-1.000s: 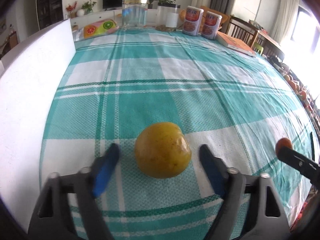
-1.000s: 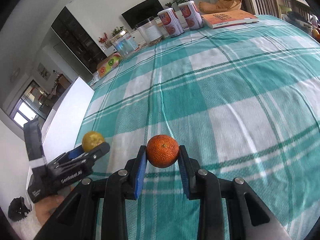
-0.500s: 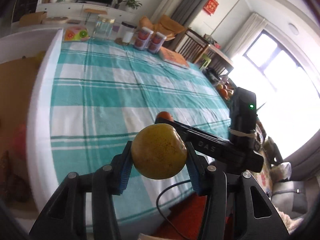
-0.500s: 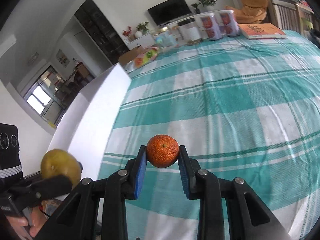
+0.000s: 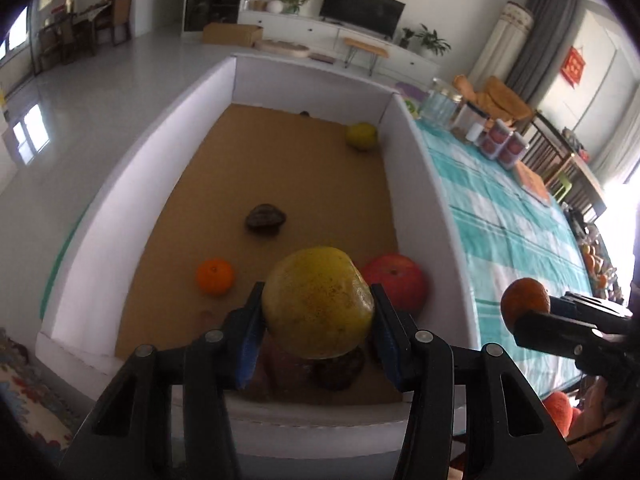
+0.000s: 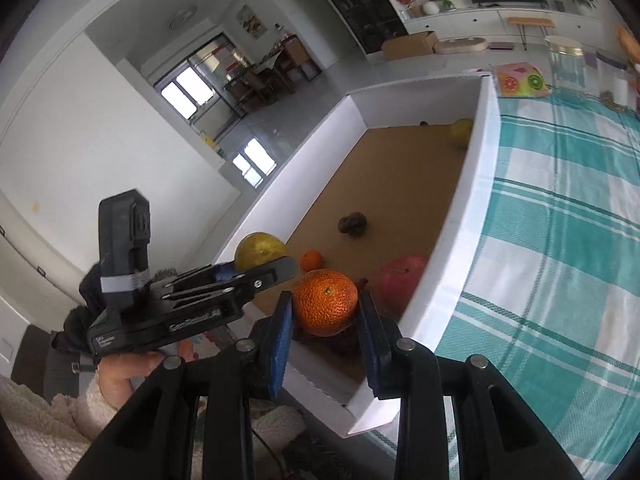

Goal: Organize fruits

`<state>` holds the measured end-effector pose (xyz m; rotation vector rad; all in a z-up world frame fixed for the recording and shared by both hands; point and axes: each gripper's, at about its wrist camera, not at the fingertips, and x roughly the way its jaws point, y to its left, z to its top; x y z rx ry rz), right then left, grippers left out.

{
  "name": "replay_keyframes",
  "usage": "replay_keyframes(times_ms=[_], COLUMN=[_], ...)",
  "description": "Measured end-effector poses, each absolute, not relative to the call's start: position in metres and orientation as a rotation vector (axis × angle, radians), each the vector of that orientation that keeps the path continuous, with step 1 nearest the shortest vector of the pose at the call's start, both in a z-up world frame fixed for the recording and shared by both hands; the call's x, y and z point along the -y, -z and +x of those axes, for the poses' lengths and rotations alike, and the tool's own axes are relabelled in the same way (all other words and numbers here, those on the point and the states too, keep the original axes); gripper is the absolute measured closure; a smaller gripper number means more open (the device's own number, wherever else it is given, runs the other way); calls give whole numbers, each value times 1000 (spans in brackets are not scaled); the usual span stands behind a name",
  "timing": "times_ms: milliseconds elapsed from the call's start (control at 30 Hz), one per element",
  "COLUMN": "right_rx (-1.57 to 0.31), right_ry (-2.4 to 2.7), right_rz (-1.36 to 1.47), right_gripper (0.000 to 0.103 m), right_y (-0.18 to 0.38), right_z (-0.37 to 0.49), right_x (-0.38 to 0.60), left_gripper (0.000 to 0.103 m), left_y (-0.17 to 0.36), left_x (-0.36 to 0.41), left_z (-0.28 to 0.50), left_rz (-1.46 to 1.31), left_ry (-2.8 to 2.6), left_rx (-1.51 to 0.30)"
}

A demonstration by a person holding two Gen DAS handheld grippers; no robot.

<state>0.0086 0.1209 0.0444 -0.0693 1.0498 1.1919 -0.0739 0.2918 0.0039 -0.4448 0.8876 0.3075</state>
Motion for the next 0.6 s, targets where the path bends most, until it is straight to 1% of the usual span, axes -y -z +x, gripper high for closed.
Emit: replay_keyframes(times_ms=[67, 100, 133, 200, 233, 267, 300, 333, 367, 400, 433, 467, 533, 600], right_rx=[-1065, -1077, -1087, -1107, -1110, -1107, -1096, -1079, -1061, -1042, -1024, -1011, -1001, -1014], right_ry=[-1182, -1164, -1145, -1109, -1097, -1089, -1088, -1086, -1078, -1065, -1050, -1033, -997, -965], right_rz=[-153, -184, -204, -239, -235, -214, -187, -167, -160, -162, -168, -179, -204, -222], right_gripper=[72, 71, 71, 71, 65, 51, 45, 36, 30, 26, 20, 13, 9, 9], right_y=[-38, -33, -28, -19, -18, -21, -26, -32, -40, -47, -53, -58, -64, -65], right_z=[-1, -1, -1, 5, 8, 11, 13, 14, 16, 17, 15, 15, 11, 5], right_x=[-139, -146, -151, -159, -160, -158, -154, -150, -146, -142, -139, -135, -130, -126], left_gripper=[51, 47, 39, 33, 32, 31, 27, 26, 26, 24, 21, 20, 20, 20], left_y=[6, 9, 10, 8, 6, 4, 0, -3, -8, -13, -18, -24, -31, -33], left_x=[-296, -297, -297, -294, -293, -293, -294, -293, -291, -287, -284, -279, -271, -269], left_z=[-72, -72, -71, -69, -68, -69, -71, -71, -73, -74, -75, -76, -78, -81], left_rz=[-460, -455, -447, -417, -400, -387, -378, -364, -339, -308, -272, -235, -179, -192], left_ry=[-321, -330, -329, -339, -348, -355, -364, -382, -404, -433, -468, -509, -609, -650], left_rx=[-914, -919, -918, -900, -893, -886, -877, -862, -843, -825, -806, -784, -772, -802])
